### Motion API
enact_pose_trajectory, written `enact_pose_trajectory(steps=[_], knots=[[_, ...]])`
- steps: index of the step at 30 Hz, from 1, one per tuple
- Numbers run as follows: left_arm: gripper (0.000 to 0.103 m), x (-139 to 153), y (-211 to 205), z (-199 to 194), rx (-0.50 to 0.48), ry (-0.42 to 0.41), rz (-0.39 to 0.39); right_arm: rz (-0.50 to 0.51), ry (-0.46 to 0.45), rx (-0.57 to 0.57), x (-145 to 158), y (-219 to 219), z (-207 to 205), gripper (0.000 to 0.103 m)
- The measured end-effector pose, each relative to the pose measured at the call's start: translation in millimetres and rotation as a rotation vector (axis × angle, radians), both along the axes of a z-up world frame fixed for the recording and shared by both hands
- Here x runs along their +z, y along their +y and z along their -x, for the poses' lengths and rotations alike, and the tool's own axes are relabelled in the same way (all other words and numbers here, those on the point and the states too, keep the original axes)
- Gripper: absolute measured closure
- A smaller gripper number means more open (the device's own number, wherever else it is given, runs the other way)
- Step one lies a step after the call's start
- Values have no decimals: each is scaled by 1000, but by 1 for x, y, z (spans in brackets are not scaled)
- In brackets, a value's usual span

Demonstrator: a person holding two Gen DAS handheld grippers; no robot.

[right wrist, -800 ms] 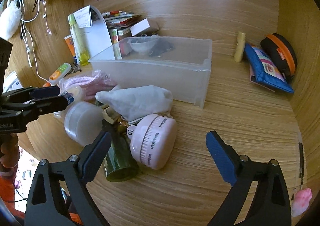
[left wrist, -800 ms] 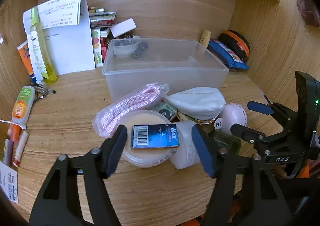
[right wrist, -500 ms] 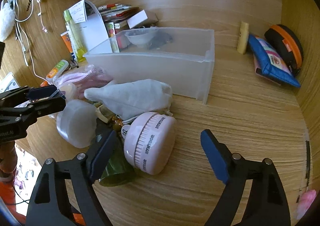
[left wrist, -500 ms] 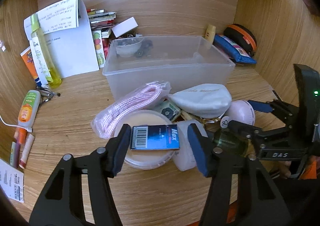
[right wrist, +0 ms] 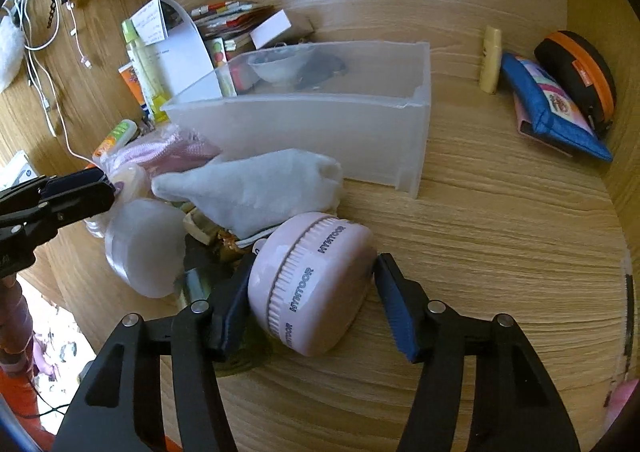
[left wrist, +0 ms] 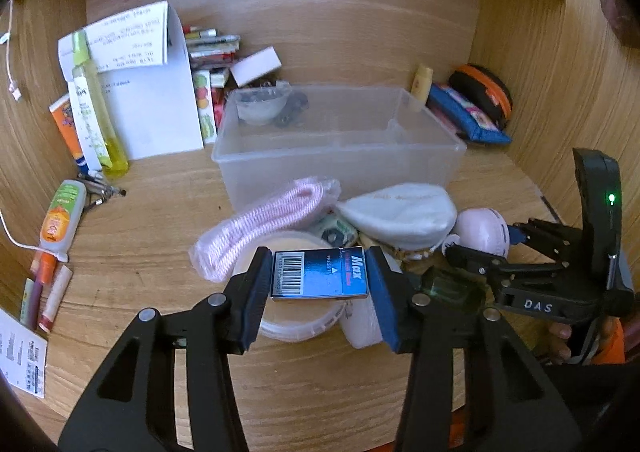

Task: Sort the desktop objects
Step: 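Lift the blue Max card box with the left gripper while the right gripper lifts the pink timer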

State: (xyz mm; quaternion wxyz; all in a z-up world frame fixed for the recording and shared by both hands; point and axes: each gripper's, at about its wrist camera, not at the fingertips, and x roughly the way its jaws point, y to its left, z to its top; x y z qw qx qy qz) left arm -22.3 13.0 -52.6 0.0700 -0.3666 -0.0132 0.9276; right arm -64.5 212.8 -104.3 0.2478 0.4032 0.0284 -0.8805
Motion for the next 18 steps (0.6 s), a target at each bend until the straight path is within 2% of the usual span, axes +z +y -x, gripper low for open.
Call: enact_pose_trajectory(steps=[18], knots=[[56,40,-15,14,59,124,7,33,157,-34,73,21,3,48]])
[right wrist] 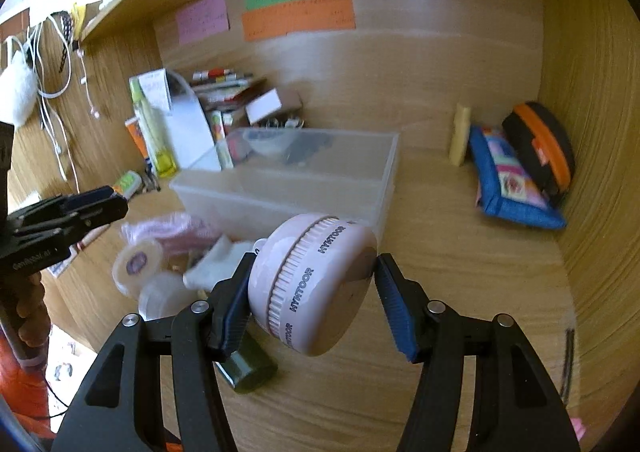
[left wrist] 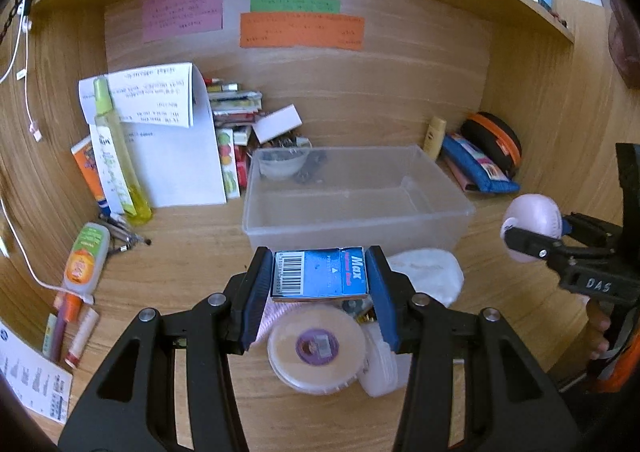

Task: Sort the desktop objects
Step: 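Lift the blue Max card box with the left gripper while the right gripper lifts the pink timer, then lower the card box into the clear box and open the left gripper while the right gripper releases the timer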

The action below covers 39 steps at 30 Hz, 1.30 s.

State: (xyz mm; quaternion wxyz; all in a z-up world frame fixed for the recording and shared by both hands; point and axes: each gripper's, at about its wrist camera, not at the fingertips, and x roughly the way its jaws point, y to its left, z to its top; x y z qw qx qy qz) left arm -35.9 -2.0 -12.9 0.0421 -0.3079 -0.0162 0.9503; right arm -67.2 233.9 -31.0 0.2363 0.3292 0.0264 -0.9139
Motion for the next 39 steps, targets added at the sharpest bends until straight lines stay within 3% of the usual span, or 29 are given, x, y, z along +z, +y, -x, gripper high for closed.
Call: enact_pose_trajectory(steps=[10,19,29,39], knots=[[56,34,-10,20,3,56,5,31,82,28,44,-2,23,48],[56,52,-22,54,0,48,-15,15,118,66,65,-20,46,48],[56,43,-28,105,-15,-44,-3,-44,78,90,56,-41,89,48],[56,19,-25,153,-44,-147,-1,-130,-11,125,23,-66,129,48]])
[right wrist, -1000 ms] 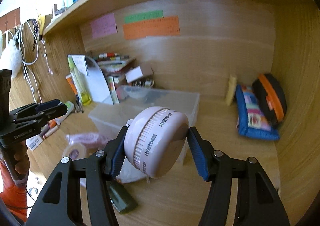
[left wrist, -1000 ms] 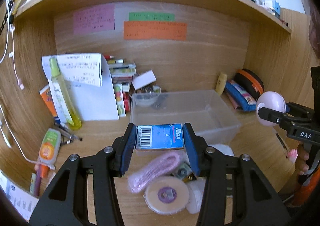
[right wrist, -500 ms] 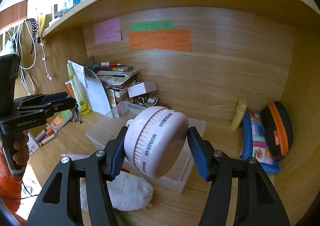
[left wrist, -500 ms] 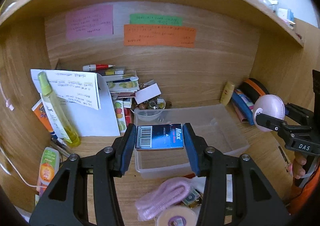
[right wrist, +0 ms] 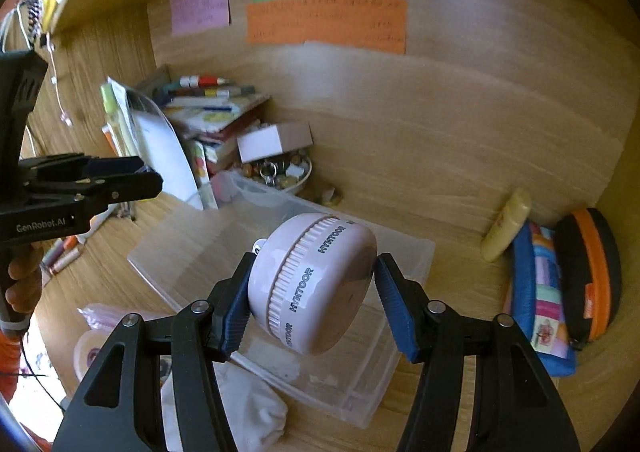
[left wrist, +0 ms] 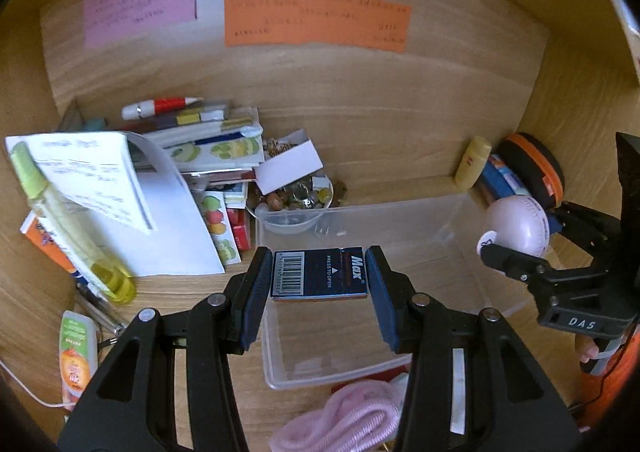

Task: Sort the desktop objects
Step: 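Lower the card box into the clear box and open the left gripper while the right gripper releases the timer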

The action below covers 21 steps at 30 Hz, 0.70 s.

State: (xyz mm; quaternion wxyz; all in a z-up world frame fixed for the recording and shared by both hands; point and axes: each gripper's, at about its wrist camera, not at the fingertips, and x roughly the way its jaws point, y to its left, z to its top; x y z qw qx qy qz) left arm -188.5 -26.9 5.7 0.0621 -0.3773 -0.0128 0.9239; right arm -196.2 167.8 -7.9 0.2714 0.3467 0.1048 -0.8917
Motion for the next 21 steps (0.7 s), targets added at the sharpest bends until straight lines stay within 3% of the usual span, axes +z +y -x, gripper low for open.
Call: enact_pose_trajectory(steps=[21], knots=[[56,-74,18,60,-100,-239,83,-151,-193,28,-64,-29,56,48]])
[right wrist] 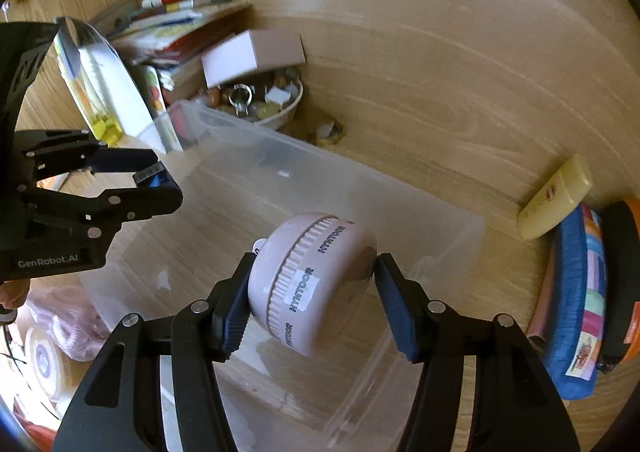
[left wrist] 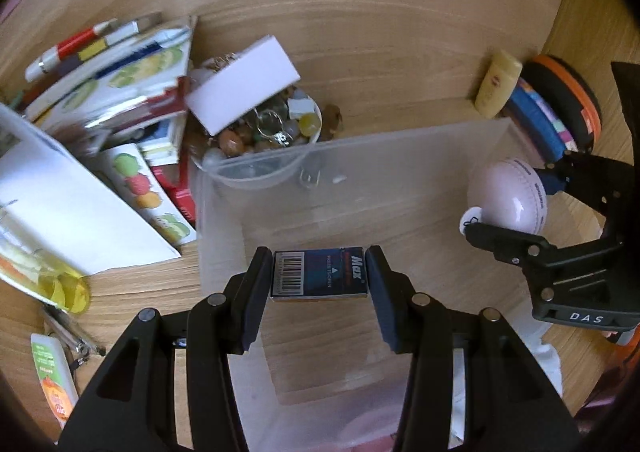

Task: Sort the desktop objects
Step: 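Lower the card box into the clear box and open the left gripper while the right gripper releases the timer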

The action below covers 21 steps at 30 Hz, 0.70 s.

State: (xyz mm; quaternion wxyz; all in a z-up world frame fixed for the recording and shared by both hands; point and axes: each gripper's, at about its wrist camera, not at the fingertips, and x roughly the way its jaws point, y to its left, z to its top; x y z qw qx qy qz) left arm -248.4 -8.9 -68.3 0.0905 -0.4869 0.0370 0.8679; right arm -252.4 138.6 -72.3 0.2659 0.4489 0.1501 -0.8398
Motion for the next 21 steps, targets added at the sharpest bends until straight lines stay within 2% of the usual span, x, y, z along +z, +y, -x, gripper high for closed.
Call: enact_pose_trajectory(steps=[8,21], knots=[[56,-11,8,7,-22,-62,11,-59,-35,24,-7,-8,2,48],[56,-17,21,8,-46,-67,106,-168,-54,75,-14,-23,0,48]])
